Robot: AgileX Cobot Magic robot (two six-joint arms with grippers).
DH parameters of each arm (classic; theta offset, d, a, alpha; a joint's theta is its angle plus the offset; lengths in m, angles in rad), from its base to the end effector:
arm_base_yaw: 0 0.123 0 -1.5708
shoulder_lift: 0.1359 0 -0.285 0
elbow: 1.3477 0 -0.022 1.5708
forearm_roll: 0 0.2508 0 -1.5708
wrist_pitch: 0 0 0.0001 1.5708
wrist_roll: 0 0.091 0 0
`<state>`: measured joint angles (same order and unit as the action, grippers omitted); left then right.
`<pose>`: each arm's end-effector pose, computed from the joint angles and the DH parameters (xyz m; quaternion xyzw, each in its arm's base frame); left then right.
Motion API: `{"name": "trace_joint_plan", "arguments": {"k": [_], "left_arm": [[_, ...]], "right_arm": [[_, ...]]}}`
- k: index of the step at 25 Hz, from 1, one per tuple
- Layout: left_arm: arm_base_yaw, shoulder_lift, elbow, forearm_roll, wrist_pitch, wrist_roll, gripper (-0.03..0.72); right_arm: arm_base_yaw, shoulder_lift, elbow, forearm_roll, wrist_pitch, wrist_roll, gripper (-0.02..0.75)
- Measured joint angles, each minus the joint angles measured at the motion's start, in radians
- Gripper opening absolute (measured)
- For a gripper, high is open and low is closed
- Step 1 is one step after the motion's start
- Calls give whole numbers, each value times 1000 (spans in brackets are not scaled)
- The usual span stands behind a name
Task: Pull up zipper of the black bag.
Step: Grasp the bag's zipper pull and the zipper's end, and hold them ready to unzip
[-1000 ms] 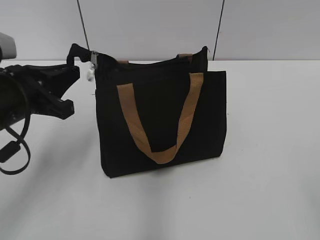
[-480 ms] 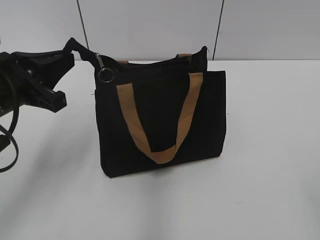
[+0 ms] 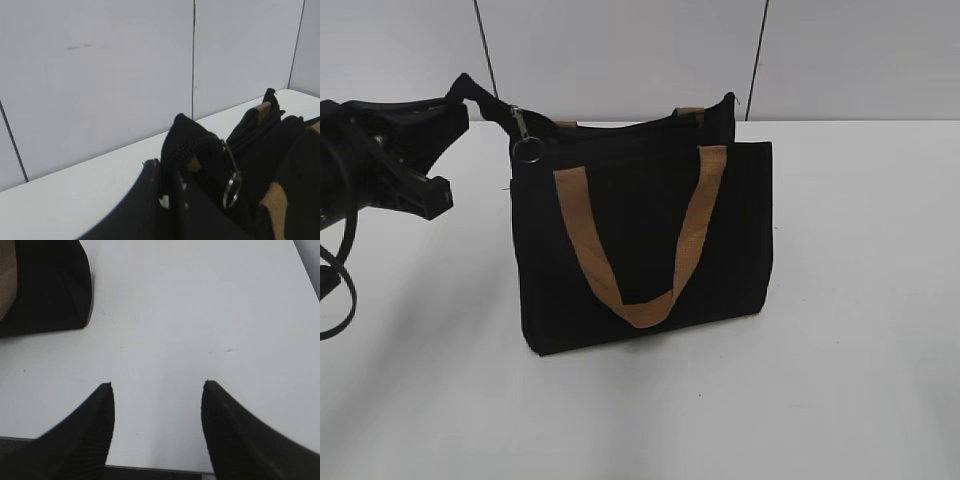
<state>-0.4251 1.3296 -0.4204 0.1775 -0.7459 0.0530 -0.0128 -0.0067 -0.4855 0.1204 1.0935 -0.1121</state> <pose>0.2204 -0.1118 0.2300 0.2591 0.6888 -0.1251 0.6654 -0.0058 0.0098 0.2711 -0.0459 0.8609 0.0286 0.5060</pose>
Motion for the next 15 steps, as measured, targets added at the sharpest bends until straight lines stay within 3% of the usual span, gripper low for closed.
{"name": "trace_joint_plan", "arguments": {"k": [6, 15], "left_arm": [[0, -11, 0, 9, 20, -22, 18], [0, -11, 0, 13, 46, -22, 17]], "right_arm": [[0, 168, -9, 177, -35, -118, 435], [47, 616, -70, 701, -149, -674, 434]]}}
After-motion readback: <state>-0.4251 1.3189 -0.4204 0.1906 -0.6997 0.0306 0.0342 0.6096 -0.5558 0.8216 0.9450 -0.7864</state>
